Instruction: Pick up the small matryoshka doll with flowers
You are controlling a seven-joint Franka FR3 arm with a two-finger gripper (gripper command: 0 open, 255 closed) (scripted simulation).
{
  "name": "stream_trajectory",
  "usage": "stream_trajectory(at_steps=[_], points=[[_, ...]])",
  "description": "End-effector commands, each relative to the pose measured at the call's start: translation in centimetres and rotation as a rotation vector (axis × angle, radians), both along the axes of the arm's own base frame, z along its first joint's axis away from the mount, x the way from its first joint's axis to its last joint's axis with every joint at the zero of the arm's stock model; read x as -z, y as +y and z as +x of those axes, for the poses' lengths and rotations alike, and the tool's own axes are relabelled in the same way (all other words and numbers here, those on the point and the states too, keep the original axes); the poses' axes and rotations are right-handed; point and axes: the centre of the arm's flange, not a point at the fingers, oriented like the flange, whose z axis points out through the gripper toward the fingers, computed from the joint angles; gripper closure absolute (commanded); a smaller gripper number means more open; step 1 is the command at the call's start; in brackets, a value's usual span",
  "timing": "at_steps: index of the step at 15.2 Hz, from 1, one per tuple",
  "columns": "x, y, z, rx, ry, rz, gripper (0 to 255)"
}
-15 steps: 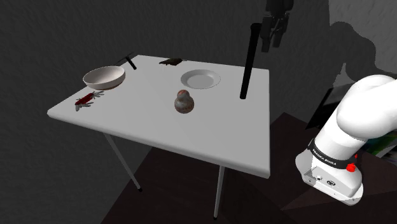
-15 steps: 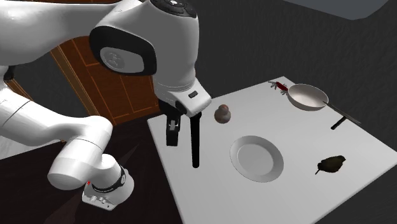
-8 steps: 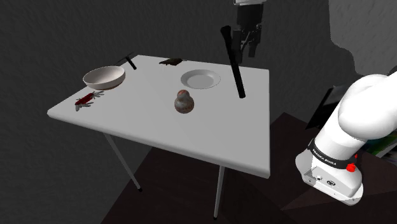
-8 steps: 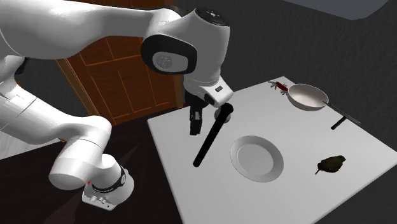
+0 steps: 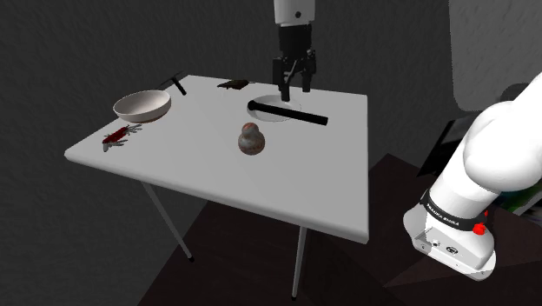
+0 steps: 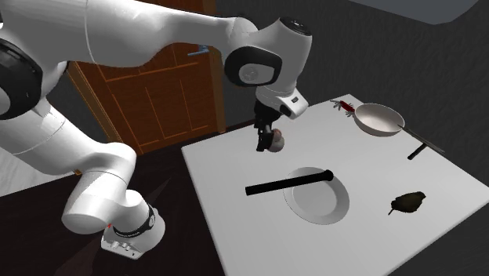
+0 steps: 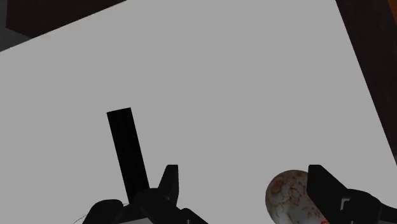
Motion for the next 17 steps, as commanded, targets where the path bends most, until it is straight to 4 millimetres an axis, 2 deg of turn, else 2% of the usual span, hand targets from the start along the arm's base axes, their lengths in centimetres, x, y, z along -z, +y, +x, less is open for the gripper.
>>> stream_trajectory(at_steps=[1, 9, 17], points=[[0.9, 2.3, 1.5, -0.004, 0.008, 0.001, 0], [4.6, 10.8, 7.2, -0.024, 0.038, 0.004, 0], [8.7, 11.2, 7.4, -0.025, 0.039, 0.004, 0]])
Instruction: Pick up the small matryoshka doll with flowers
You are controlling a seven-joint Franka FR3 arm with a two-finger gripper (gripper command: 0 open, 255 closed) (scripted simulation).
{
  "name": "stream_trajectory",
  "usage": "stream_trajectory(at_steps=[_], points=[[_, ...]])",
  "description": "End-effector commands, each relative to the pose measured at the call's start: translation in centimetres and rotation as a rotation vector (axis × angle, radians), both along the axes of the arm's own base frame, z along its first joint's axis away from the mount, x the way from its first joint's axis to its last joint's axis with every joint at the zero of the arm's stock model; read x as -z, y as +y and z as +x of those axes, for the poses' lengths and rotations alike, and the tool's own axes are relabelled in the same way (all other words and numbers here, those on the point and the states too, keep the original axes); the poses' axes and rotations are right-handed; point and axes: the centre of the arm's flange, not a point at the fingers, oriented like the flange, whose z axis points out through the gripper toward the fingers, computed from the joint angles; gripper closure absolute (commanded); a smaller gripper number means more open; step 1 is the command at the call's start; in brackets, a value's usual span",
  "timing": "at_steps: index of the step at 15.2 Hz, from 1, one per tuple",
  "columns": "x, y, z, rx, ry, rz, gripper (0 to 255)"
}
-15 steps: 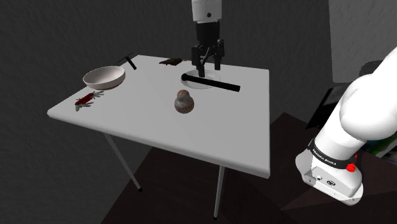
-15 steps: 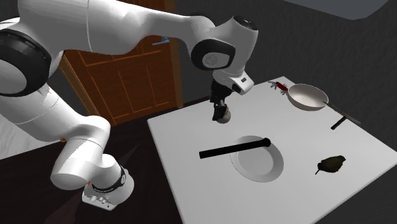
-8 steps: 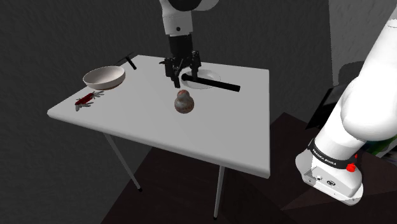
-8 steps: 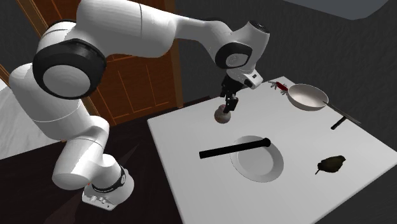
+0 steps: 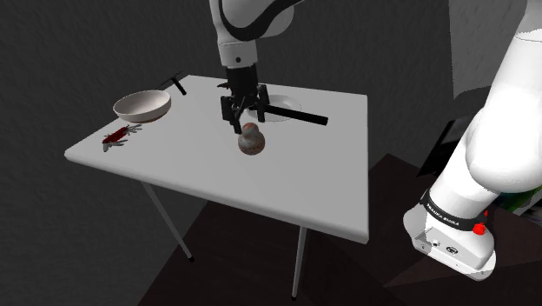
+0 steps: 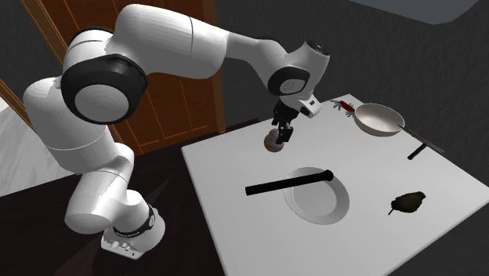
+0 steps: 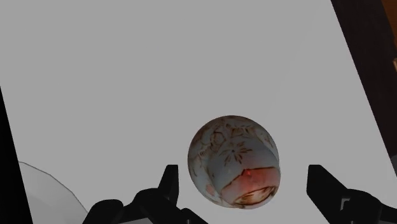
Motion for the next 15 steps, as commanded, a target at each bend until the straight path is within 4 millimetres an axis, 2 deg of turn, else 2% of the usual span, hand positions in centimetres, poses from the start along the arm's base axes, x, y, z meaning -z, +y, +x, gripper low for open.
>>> stream_trajectory(at_steps=[1, 2, 3, 12, 15], points=[[0.6, 0.2, 0.1, 0.000, 0.000, 0.000, 0], [0.6, 0.2, 0.1, 0.000, 0.000, 0.000, 0], [0.7, 0.2, 0.0, 0.000, 0.000, 0.000, 255], [0.6, 0.2, 0.1, 0.000, 0.000, 0.000, 255], [-0.9, 0.2, 0.1, 0.000, 0.000, 0.000, 255]])
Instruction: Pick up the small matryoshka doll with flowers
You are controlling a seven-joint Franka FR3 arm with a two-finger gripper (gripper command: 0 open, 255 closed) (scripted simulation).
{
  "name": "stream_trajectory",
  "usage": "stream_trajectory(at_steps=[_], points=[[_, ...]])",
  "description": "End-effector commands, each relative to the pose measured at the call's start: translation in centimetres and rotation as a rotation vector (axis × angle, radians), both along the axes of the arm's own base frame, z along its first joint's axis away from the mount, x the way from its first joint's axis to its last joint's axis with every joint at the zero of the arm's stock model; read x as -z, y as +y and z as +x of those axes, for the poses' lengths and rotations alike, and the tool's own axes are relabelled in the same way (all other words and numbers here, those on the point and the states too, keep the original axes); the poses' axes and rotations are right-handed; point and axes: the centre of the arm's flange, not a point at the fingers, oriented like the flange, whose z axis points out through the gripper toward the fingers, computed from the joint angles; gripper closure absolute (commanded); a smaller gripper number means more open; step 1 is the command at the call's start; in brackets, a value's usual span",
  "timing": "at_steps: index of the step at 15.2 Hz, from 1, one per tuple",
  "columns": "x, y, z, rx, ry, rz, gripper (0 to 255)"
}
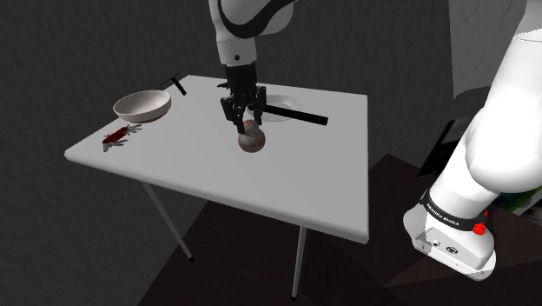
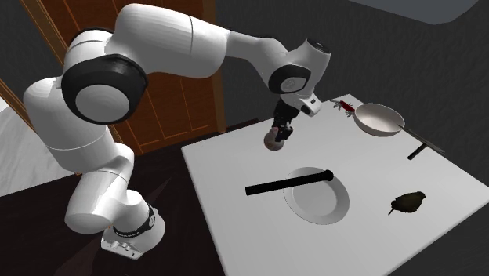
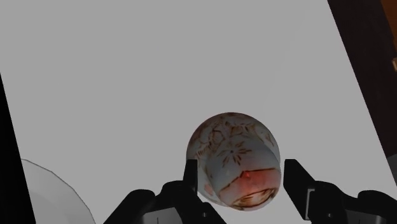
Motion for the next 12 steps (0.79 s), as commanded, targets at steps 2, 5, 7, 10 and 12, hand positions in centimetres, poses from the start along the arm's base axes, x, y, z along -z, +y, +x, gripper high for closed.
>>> stream_trajectory(at_steps=[2, 5, 7, 10, 12], points=[[-1.5, 0.0, -0.1, 0.000, 0.000, 0.000, 255], [-3.1, 0.0, -0.1, 0.000, 0.000, 0.000, 255], [-4.2, 0.0, -0.1, 0.000, 0.000, 0.000, 255], [-5.8, 0.0, -0.1, 0.000, 0.000, 0.000, 255], [-6.8, 0.0, -0.1, 0.000, 0.000, 0.000, 255]])
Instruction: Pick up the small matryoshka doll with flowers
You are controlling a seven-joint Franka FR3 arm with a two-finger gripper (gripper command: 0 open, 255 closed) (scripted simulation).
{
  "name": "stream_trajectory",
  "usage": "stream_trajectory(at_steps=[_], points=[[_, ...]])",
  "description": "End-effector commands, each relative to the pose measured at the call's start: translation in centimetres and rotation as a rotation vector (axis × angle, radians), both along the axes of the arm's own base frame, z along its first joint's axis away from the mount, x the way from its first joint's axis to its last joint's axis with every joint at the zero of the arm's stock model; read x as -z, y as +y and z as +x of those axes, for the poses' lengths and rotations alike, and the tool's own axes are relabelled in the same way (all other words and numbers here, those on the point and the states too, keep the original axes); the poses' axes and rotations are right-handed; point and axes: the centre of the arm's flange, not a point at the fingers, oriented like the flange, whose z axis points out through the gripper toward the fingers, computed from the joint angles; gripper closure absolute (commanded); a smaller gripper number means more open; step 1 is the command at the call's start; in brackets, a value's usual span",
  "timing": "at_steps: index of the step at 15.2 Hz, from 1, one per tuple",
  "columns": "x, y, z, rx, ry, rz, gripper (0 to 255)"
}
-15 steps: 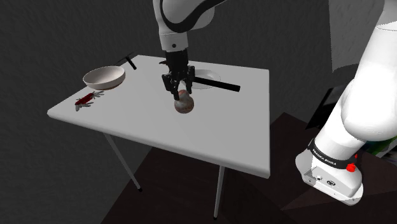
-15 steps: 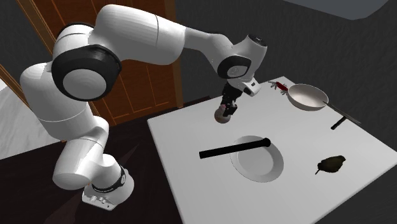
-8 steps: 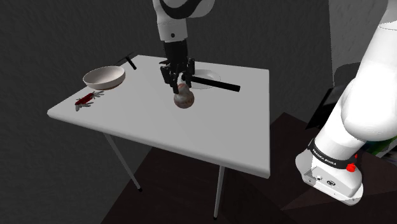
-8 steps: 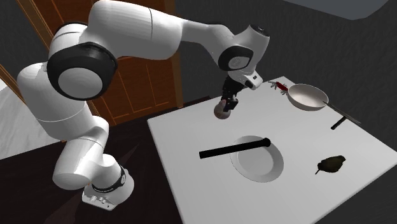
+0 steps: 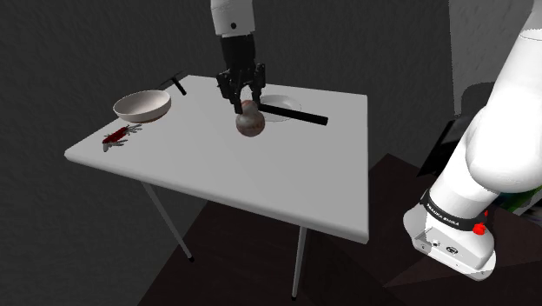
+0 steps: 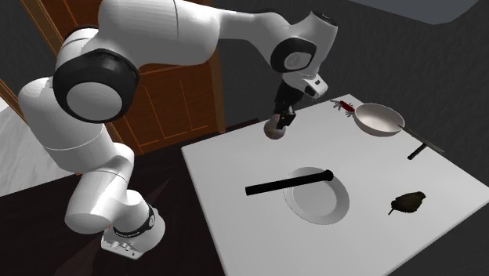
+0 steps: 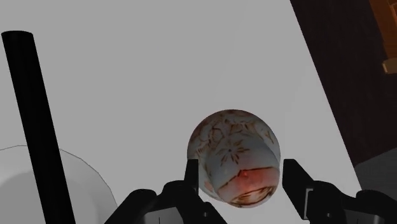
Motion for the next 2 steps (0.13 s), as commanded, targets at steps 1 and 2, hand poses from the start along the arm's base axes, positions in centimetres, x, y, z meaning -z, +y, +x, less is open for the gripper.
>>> stream_trajectory(at_steps=[1, 2], points=[[-0.69, -0.01, 0.05, 0.000, 0.000, 0.000, 255], [-0.69, -0.01, 0.06, 0.000, 0.000, 0.000, 255]])
